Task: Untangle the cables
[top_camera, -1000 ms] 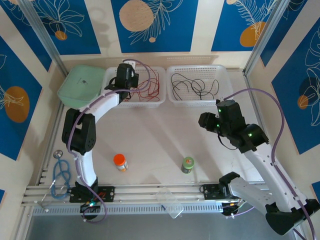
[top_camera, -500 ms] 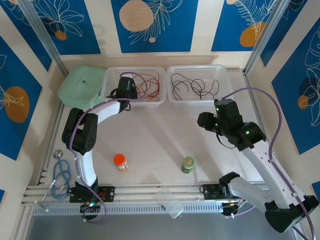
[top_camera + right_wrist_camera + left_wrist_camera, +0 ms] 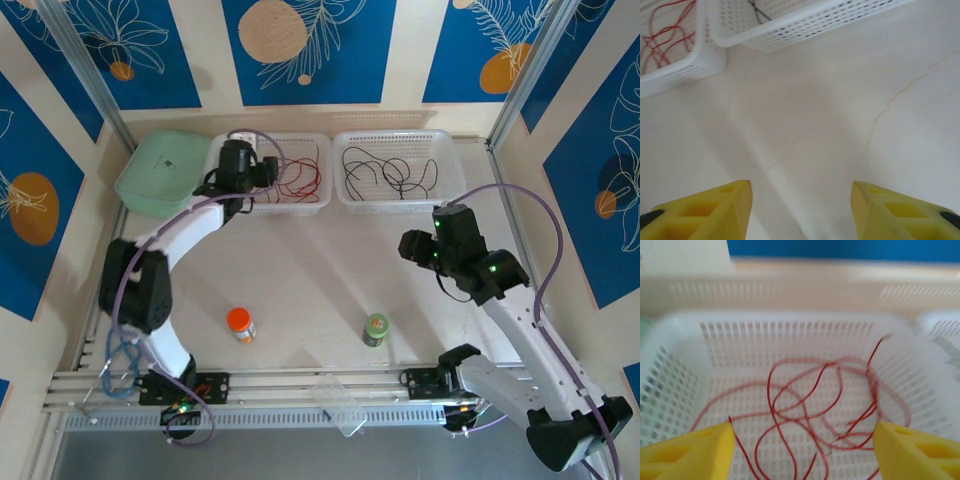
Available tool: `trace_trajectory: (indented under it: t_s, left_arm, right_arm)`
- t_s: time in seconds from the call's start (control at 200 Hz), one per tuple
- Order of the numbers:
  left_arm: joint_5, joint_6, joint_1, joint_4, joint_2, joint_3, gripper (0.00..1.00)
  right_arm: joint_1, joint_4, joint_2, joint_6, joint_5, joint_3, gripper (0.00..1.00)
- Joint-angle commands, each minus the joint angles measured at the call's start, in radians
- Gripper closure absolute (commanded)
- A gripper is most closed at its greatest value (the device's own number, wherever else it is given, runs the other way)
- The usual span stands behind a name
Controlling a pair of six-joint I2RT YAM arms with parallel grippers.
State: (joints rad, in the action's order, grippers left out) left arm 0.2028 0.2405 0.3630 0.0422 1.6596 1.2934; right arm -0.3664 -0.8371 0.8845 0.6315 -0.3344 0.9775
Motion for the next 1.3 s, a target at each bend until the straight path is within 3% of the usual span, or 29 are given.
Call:
trace_trajectory:
  t_s: [0.0,0.07,0.19,0.325,0.405,0.515,0.6,0.66,0.73,0.76,0.79,0.835,0.9,0.945,0.965,1.015,1.04,1.086,1.121,1.176,1.236,1.251,1.296]
  left_arm:
    - [0.015,-0.051,-0.010,0.049,-0.206,-0.084,0.17]
    - [0.093,-0.093,-0.012,0.081,-0.331,-0.184,0.00]
    - [0.296,-0.181,-0.014,0.159,-0.521,-0.398,0.00]
    - [0.555,-0.245,-0.018,0.320,-0.655,-0.685,0.00]
    - [0.489,-0.337,-0.027,0.529,-0.687,-0.897,0.02]
    - [0.531,-0.261,-0.053,0.624,-0.631,-1.025,0.02]
    - [0.527,-0.273,-0.074,0.747,-0.502,-1.067,0.02]
    - [0.539,-0.321,-0.088,0.958,-0.368,-1.084,0.00]
    - [0.472,-0.391,-0.094,1.159,-0.246,-1.088,0.00]
    - [0.480,-0.348,-0.095,1.139,-0.217,-1.069,0.00]
    - [0.406,-0.318,-0.116,1.128,-0.182,-1.057,0.00]
    - [0.342,-0.364,-0.131,1.185,-0.113,-1.033,0.00]
    - [0.279,-0.353,-0.128,1.013,-0.151,-0.988,0.00]
    - [0.226,-0.336,-0.154,0.994,-0.150,-0.975,0.00]
    - [0.200,-0.331,-0.168,0.998,-0.143,-0.974,0.00]
    - [0.087,-0.288,-0.220,0.955,-0.140,-0.974,0.00]
    - [0.023,-0.274,-0.249,0.986,-0.109,-0.971,0.00]
    - [0.019,-0.260,-0.276,1.016,-0.070,-0.957,0.00]
    - [-0.005,-0.230,-0.289,0.865,-0.123,-0.933,0.00]
    - [-0.026,-0.248,-0.294,0.996,-0.078,-0.950,0.00]
    - [-0.031,-0.239,-0.294,0.914,-0.111,-0.943,0.00]
    - [-0.027,-0.240,-0.294,0.920,-0.108,-0.942,0.00]
    - [-0.022,-0.248,-0.293,0.972,-0.089,-0.951,0.00]
  right_arm:
    - [0.049,0.060,-0.014,-0.058,-0.089,-0.034,0.39]
    - [0.082,0.135,-0.019,-0.089,-0.163,-0.080,0.33]
    - [0.132,0.379,-0.040,-0.159,-0.258,-0.222,0.25]
    - [0.189,0.688,-0.023,-0.333,-0.101,-0.393,0.18]
    - [0.227,0.874,0.037,-0.368,-0.048,-0.504,0.20]
    - [0.266,1.105,0.160,-0.429,-0.033,-0.589,0.19]
    - [0.302,1.210,0.266,-0.440,-0.018,-0.607,0.18]
    - [0.318,1.240,0.304,-0.448,-0.002,-0.593,0.18]
    - [0.325,1.444,0.332,-0.485,0.046,-0.647,0.18]
    - [0.335,1.566,0.352,-0.484,0.070,-0.685,0.18]
    - [0.349,1.673,0.381,-0.469,0.097,-0.713,0.17]
    - [0.375,1.771,0.442,-0.466,0.144,-0.731,0.17]
    - [0.404,1.918,0.579,-0.441,0.169,-0.743,0.17]
    - [0.409,2.052,0.681,-0.443,0.205,-0.735,0.17]
    - [0.408,2.016,0.677,-0.459,0.240,-0.720,0.17]
    - [0.404,1.685,0.597,-0.497,0.295,-0.611,0.16]
    - [0.402,1.624,0.617,-0.499,0.299,-0.561,0.16]
    - [0.381,1.645,0.646,-0.527,0.313,-0.552,0.06]
    - [0.381,1.617,0.638,-0.529,0.312,-0.548,0.06]
    - [0.389,1.634,0.640,-0.525,0.324,-0.553,0.06]
    - [0.385,1.635,0.640,-0.528,0.315,-0.553,0.04]
    - [0.385,1.634,0.640,-0.529,0.316,-0.553,0.00]
    - [0.383,1.629,0.639,-0.529,0.314,-0.552,0.01]
